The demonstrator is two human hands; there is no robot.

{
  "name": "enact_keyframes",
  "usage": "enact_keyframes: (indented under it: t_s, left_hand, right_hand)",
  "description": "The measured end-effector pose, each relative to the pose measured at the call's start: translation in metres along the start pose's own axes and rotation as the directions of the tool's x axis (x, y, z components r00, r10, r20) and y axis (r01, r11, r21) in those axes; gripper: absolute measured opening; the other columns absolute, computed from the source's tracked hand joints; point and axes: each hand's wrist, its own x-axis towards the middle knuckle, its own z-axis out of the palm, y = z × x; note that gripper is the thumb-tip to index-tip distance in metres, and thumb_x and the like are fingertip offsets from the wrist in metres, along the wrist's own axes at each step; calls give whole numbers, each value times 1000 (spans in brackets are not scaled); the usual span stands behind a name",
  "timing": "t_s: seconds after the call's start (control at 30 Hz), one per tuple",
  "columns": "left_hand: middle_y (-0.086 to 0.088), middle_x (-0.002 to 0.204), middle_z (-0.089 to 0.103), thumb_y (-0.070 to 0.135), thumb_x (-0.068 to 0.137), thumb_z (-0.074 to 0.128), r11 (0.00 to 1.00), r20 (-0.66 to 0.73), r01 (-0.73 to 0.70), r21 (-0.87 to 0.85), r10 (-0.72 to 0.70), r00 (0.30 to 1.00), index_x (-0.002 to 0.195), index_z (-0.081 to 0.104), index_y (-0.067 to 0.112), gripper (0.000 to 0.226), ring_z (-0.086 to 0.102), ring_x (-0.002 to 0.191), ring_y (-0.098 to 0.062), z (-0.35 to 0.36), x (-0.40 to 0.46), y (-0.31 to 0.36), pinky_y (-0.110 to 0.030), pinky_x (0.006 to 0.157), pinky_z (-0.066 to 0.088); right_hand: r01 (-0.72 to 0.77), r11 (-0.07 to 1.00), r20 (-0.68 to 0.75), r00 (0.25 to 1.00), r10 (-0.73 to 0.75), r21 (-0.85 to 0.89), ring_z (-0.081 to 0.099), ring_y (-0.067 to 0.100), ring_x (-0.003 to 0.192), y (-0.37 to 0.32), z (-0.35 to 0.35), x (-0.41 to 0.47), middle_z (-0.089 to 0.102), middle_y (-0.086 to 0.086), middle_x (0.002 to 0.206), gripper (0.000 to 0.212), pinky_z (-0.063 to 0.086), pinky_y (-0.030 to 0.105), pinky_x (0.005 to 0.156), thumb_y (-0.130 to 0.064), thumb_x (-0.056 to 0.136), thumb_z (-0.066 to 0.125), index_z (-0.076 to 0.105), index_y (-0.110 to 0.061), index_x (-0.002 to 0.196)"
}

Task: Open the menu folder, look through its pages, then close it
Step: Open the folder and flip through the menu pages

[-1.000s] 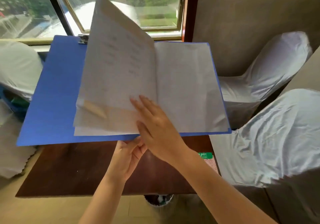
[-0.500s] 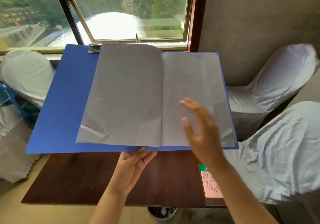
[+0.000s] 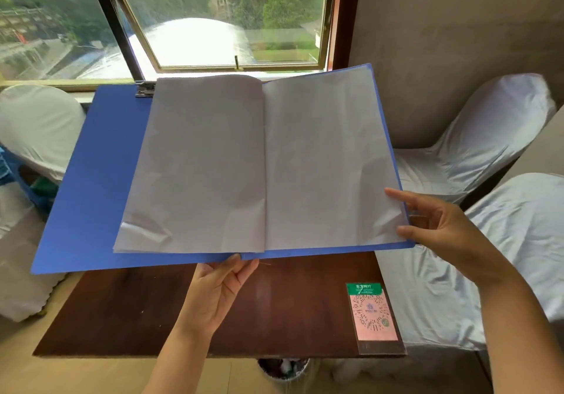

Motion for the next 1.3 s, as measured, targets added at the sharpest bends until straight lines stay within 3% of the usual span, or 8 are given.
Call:
enact_keyframes:
  t_s: [0.3,0.63,0.77,0.83,0.93,1.07,1.2,1.3]
  left_hand:
    - [-8,92,75,-6,77,50,1000,37,-12,3,12,999,111,58,19,43,72,89,-26,6,-4,2,-39,74,58]
    - [-7,86,76,-6,76,52,1000,6,-13,0,13,1000,104,62,18,38,73,85,-23,5,-4,1,-36,72,59]
    - [-6,87,76,-7,77,51,1000,2,-17,-11,17,1000,108,58,18,40,73,85,-22,4,-3,0,-36,72,59]
    - [-6,89,76,-6,77,51,1000,-2,-26,-10,26,1000,112,55,18,43,73,86,-22,5,-3,2,-36,72,59]
    - [-6,88,76,-6,76,51,1000,-7,-26,-8,26,1000,113,53,17,44,73,86,-22,6,-4,1,-35,72,59]
    - [-7,87,76,-6,76,52,999,-5,-18,28,19,1000,108,61,17,40,73,85,-22,9,-4,-2,-35,73,58]
    - [-11,101,74,-7,76,53,1000,2,-9,28,9,1000,117,57,19,48,70,96,-28,12,-6,-3,-37,75,58]
    - [-12,108,71,-7,76,55,999,-6,-13,32,13,1000,124,52,20,55,67,101,-32,15,-7,-5,-38,76,58]
  right_hand:
    - [110,979,-232,961,-149,-173,68,22,83,4,15,5,71,1,86,20,59,22,65,-8,79,69,68,-28,78]
    - [177,810,-327,850,-412,-559,56,30,105,-14,33,2,62,14,119,10,48,32,80,-5,78,69,68,-4,88]
    - [241,962,-391,904,-175,127,67,17,99,-23,39,-4,71,-5,107,25,59,30,75,-28,87,56,58,-32,112]
    - [185,793,-320,947,13,581,67,19,102,-22,43,0,72,-1,108,30,57,36,81,-37,91,46,52,-38,120]
    - [97,635,-207,973,101,767,67,22,102,-22,50,7,72,4,110,32,59,36,74,-26,100,35,52,-27,127]
    - [22,790,-238,958,158,613,70,3,76,-19,74,18,66,-1,92,27,55,17,53,-1,96,39,56,-11,114]
    - [9,968,-121,992,22,251,46,42,119,-25,106,23,45,28,131,44,52,25,80,6,96,32,27,-1,139]
    - [251,966,-72,964,-255,-57,33,14,132,-36,135,18,32,-2,146,49,36,26,104,-24,99,35,14,-47,137]
